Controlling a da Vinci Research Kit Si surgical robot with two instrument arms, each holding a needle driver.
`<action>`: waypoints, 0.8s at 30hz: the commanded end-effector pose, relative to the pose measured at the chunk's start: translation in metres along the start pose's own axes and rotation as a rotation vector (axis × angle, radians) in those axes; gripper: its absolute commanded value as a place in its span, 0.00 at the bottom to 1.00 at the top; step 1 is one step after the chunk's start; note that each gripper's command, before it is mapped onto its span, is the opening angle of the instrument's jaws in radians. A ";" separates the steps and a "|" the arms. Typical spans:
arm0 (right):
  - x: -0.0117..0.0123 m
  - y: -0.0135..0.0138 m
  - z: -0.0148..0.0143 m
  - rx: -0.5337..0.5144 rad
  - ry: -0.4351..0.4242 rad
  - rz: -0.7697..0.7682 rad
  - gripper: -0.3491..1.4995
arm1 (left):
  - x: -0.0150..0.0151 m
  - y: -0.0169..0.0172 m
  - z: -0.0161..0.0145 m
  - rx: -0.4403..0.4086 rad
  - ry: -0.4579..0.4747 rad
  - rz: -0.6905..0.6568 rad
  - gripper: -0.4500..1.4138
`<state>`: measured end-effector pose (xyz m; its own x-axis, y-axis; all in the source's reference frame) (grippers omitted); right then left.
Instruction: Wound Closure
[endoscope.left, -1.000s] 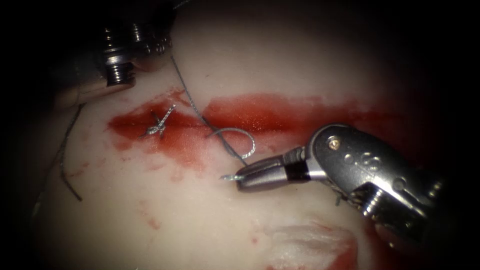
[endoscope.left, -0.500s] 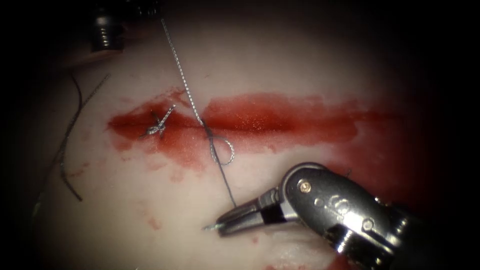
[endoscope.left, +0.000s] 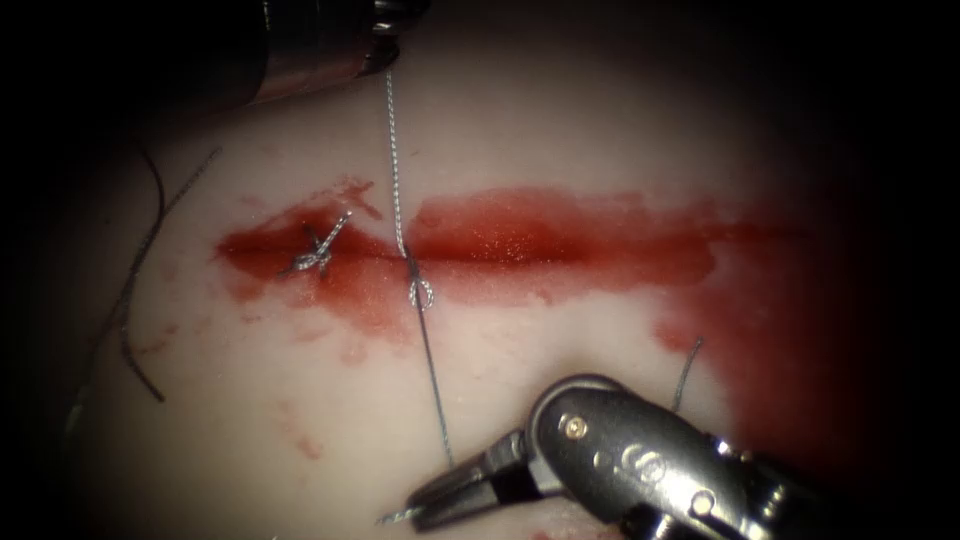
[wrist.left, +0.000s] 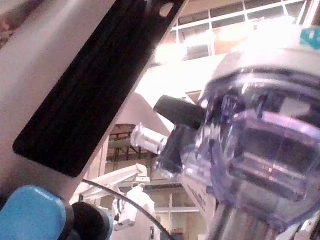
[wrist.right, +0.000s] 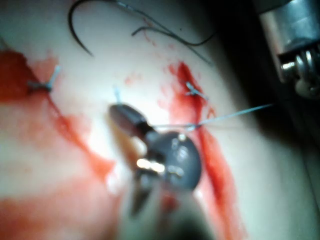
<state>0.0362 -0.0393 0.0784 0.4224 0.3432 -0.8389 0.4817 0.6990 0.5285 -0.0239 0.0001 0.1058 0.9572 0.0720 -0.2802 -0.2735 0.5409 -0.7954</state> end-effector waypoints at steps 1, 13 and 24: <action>0.0007 0.0009 0.0000 0.005 0.009 -0.005 0.00 | -0.0005 0.0013 0.0008 -0.008 0.002 0.010 0.00; 0.0021 0.0000 -0.0015 0.023 0.024 0.010 0.00 | -0.0036 -0.0015 0.0011 0.018 -0.004 0.124 0.00; 0.0022 -0.0008 -0.0016 0.052 0.003 0.018 0.00 | -0.0062 -0.0026 0.0021 0.037 0.047 0.241 0.00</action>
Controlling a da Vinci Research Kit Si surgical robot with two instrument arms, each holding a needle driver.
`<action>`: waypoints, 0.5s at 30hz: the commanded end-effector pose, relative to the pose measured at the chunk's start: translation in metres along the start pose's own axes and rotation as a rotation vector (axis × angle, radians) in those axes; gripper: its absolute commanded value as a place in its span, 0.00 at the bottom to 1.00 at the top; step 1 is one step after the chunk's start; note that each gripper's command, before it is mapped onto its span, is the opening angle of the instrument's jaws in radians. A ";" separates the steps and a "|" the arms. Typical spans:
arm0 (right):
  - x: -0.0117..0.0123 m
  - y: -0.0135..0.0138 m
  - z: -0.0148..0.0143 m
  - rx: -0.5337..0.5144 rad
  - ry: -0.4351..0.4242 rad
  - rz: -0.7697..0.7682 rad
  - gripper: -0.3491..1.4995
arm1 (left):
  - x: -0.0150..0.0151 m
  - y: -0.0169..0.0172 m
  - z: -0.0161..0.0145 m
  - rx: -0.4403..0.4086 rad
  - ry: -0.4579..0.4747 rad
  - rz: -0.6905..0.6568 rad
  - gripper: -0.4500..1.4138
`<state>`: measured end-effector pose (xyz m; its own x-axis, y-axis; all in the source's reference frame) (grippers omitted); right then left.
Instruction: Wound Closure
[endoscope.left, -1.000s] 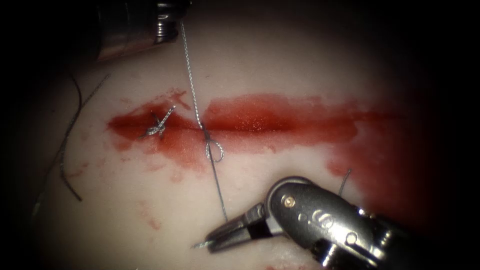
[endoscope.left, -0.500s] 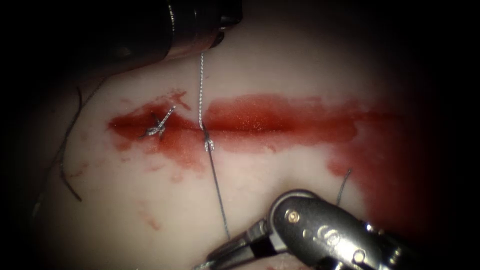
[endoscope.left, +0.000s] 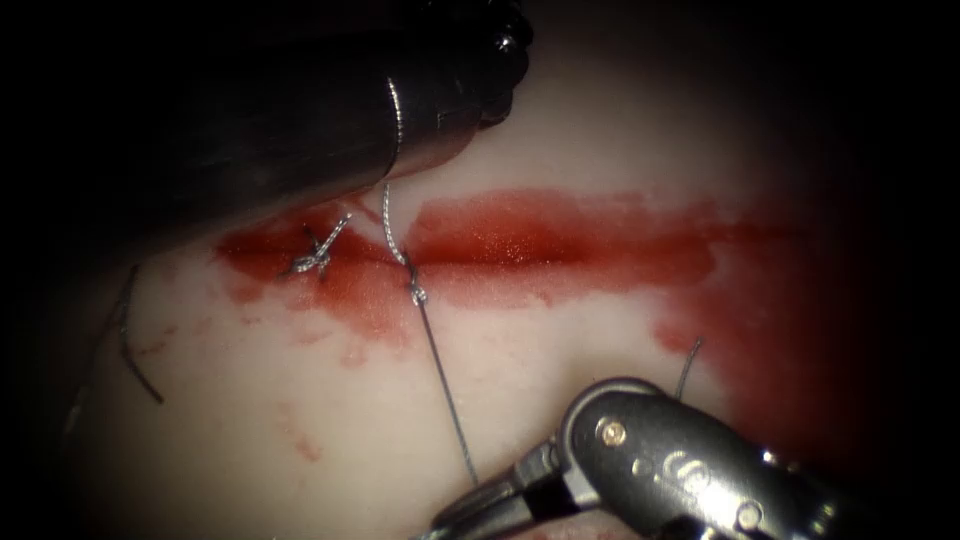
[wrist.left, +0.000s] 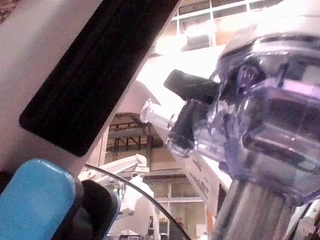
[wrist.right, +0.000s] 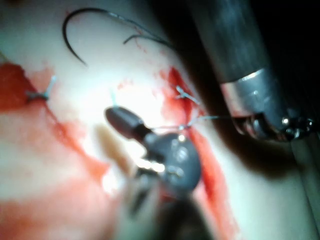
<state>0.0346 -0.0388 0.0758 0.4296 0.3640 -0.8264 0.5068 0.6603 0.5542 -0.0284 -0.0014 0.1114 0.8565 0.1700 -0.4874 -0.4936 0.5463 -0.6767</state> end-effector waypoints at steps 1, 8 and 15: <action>0.0006 0.0007 0.0003 0.022 -0.009 0.000 0.00 | -0.0002 0.0020 0.0011 0.002 0.009 0.003 0.00; 0.0004 -0.0002 0.0005 0.057 -0.024 0.026 0.00 | -0.0001 0.0035 0.0019 0.029 0.032 -0.006 0.00; 0.0005 -0.0009 0.0007 0.069 -0.032 0.046 0.00 | -0.0014 0.0030 0.0022 0.075 0.055 -0.002 0.00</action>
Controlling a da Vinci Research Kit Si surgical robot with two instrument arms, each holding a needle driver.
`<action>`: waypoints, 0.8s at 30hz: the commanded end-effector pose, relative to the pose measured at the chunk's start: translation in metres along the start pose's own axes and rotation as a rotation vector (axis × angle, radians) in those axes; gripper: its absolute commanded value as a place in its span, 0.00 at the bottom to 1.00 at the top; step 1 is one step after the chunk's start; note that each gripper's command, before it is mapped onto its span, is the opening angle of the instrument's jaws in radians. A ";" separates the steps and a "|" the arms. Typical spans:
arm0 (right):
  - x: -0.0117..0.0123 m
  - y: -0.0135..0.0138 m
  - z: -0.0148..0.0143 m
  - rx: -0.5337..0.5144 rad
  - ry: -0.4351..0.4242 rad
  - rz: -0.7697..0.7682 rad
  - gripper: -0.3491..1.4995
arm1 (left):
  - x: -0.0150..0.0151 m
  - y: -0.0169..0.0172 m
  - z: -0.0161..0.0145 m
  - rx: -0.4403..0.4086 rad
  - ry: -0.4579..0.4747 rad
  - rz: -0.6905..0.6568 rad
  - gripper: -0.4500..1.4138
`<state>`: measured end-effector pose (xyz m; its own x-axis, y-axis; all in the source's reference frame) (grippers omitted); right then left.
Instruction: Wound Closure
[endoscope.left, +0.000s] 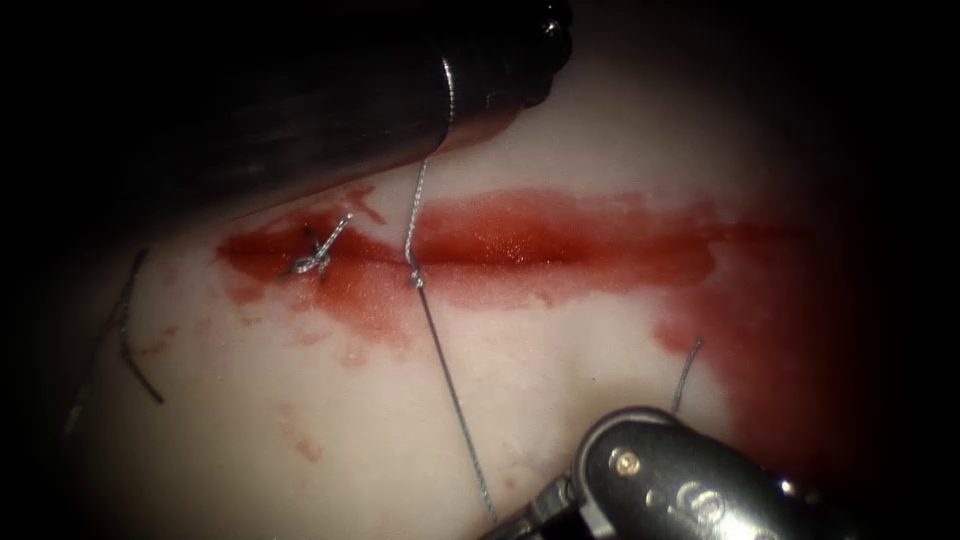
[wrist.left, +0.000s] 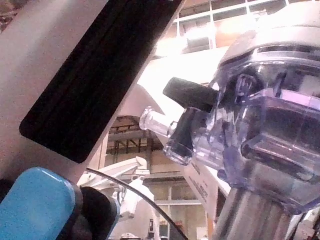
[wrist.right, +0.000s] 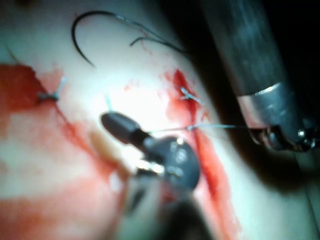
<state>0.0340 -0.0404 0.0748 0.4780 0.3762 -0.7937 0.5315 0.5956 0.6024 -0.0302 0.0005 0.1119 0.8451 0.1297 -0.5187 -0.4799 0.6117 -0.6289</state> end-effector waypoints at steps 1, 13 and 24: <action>0.0006 0.0009 0.0001 0.003 -0.003 -0.007 0.00 | -0.0002 0.0013 0.0006 0.002 0.013 0.002 0.00; 0.0010 -0.0001 0.0000 0.032 -0.005 -0.010 0.00 | -0.0025 0.0021 0.0019 0.106 0.142 0.129 0.00; 0.0007 -0.0009 0.0005 0.097 -0.036 0.006 0.00 | -0.0024 0.0022 0.0020 0.130 0.175 0.130 0.00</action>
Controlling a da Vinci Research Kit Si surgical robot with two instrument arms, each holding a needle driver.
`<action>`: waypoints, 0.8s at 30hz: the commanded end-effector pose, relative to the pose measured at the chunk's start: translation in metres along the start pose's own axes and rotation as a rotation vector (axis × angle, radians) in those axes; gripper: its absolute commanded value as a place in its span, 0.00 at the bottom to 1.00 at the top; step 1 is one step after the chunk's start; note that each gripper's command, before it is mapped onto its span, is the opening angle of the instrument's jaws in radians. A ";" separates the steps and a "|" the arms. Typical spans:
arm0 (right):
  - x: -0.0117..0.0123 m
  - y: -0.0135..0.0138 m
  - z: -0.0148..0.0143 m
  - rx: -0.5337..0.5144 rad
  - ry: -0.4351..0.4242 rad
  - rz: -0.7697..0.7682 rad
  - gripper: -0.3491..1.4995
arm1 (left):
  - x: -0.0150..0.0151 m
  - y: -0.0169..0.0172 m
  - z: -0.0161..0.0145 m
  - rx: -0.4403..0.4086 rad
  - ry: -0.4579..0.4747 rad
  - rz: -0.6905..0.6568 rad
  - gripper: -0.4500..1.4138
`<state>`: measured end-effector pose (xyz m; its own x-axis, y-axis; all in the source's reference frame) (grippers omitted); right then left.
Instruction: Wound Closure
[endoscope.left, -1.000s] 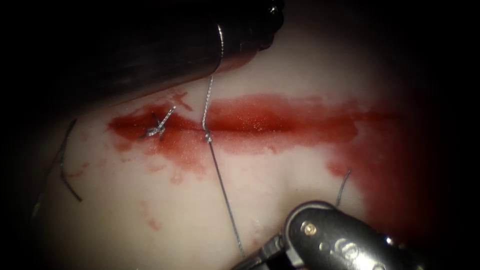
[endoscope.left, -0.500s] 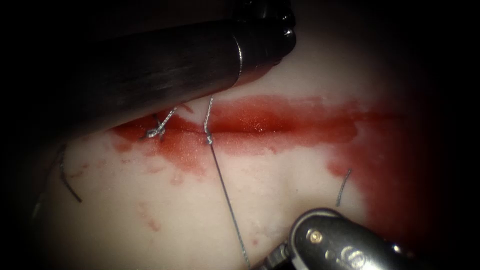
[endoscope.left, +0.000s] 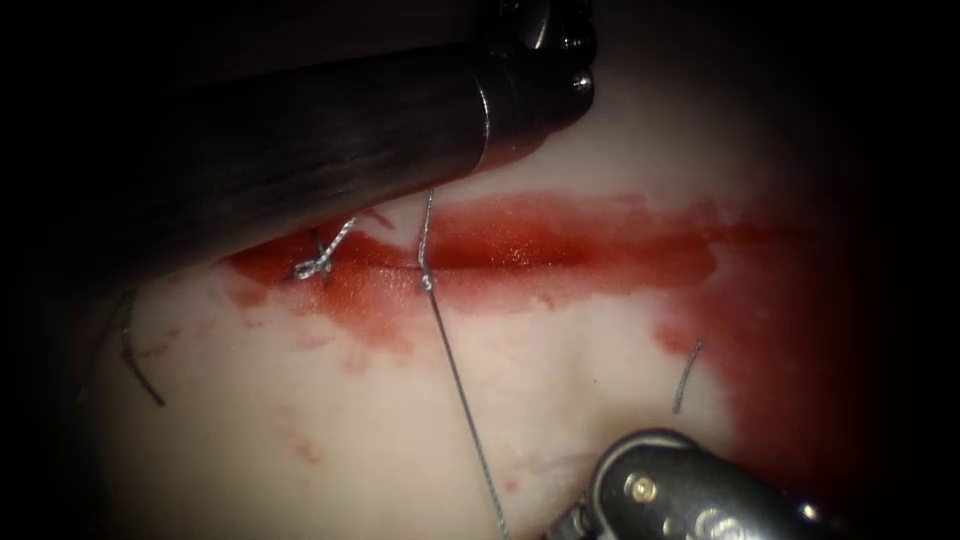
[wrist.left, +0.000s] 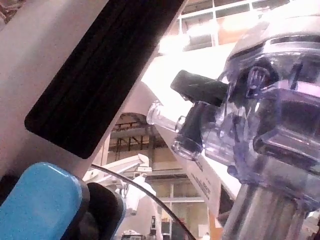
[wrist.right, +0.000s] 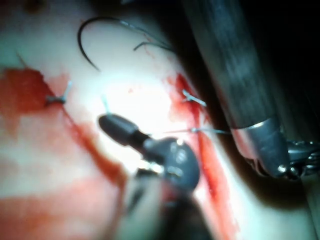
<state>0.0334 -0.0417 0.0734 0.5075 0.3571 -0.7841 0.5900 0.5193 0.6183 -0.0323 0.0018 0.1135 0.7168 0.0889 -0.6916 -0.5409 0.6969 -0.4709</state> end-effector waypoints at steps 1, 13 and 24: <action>0.0003 0.0010 0.0000 0.002 -0.004 -0.001 0.00 | 0.0002 0.0014 0.0004 -0.001 0.004 -0.007 0.00; 0.0003 0.0003 0.0008 0.014 -0.014 0.015 0.00 | 0.0004 0.0018 0.0005 0.060 0.144 0.024 0.00; 0.0003 0.0000 0.0012 0.024 -0.022 0.014 0.00 | 0.0011 0.0022 0.0005 0.097 0.266 0.008 0.00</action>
<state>0.0336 -0.0432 0.0732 0.5318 0.3500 -0.7712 0.5953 0.4933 0.6343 -0.0318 0.0025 0.1125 0.5616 -0.0820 -0.8233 -0.4937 0.7653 -0.4130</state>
